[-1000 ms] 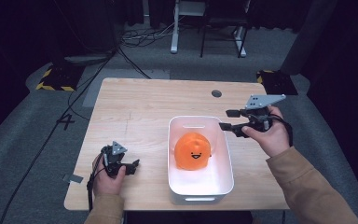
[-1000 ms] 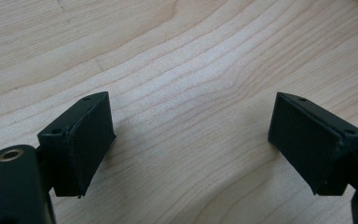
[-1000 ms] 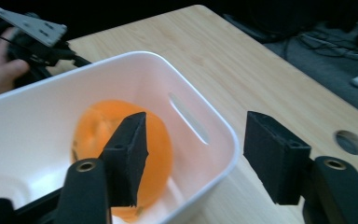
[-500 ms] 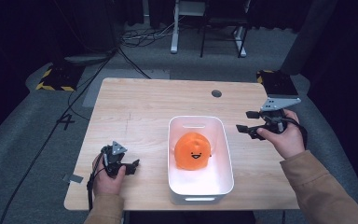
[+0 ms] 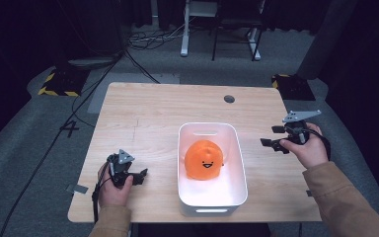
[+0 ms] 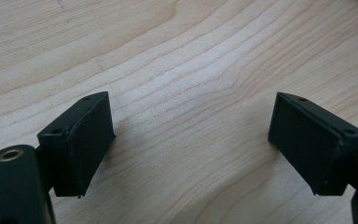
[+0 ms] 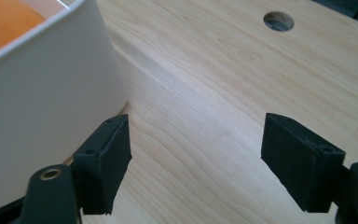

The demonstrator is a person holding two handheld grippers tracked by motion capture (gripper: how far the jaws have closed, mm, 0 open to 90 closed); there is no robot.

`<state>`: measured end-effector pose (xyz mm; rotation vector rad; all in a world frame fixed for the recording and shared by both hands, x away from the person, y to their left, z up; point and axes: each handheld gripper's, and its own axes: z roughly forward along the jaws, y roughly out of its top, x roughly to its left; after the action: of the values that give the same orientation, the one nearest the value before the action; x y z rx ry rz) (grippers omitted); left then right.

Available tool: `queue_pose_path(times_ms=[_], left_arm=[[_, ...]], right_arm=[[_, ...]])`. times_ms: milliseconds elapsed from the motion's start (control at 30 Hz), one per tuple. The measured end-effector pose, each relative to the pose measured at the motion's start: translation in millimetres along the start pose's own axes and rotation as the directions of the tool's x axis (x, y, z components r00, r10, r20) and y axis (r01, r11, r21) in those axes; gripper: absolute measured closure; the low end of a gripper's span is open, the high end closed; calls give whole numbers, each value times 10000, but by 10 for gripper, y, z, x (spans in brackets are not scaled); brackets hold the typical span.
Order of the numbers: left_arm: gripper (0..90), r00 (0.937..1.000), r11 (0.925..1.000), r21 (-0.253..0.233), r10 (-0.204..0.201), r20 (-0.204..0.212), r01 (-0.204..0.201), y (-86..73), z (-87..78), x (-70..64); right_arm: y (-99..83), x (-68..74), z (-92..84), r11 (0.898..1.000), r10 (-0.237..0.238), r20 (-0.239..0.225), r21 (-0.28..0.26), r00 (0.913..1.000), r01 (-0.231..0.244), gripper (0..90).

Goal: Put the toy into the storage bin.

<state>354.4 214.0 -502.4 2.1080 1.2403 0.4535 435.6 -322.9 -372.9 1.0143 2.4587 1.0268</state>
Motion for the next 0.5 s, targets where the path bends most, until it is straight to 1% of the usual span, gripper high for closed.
queue_pose_path(times_ms=[33, 67, 133, 167, 300, 367, 400, 433, 500], left_arm=[[143, 10000, 10000, -60, -11, -47, 11, -3, 4, -3], [143, 10000, 10000, -1, -3, -15, 3, 0, 0, -1], [143, 10000, 10000, -37, 5, -34, -5, -2, 3, -2], [143, 10000, 10000, -42, 1, -37, -1, -2, 3, -2], [143, 10000, 10000, -48, -12, -39, 12, -2, 4, -3], [143, 10000, 10000, -2, -5, -14, 5, 0, 0, -1], [143, 10000, 10000, -63, -13, -48, 13, -2, 5, -3], [143, 10000, 10000, 2, -1, -15, 1, 0, 0, -1], [143, 10000, 10000, 10, 9, 4, -9, 0, -1, 1]], right_arm=[[-34, -18, 18, 10000, 18, 35, 26, 10000, -18, 250], [-66, -31, 32, 9999, 96, 30, 80, 9999, -96, 250], [-130, -55, 64, 9998, 173, 38, 103, 9998, -174, 249], [-160, -58, 80, 9994, 332, 14, 127, 9994, -332, 249], [-291, -84, 151, 9987, 475, -102, 205, 9988, -473, 250], [-357, -93, 192, 9986, 451, -103, 298, 9989, -448, 250], [-391, -93, 216, 9984, 467, -93, 337, 9989, -463, 250], [-427, -98, 239, 9984, 425, -84, 380, 9991, -422, 250], [-495, -101, 281, 9978, 515, -66, 426, 9987, -512, 250]])
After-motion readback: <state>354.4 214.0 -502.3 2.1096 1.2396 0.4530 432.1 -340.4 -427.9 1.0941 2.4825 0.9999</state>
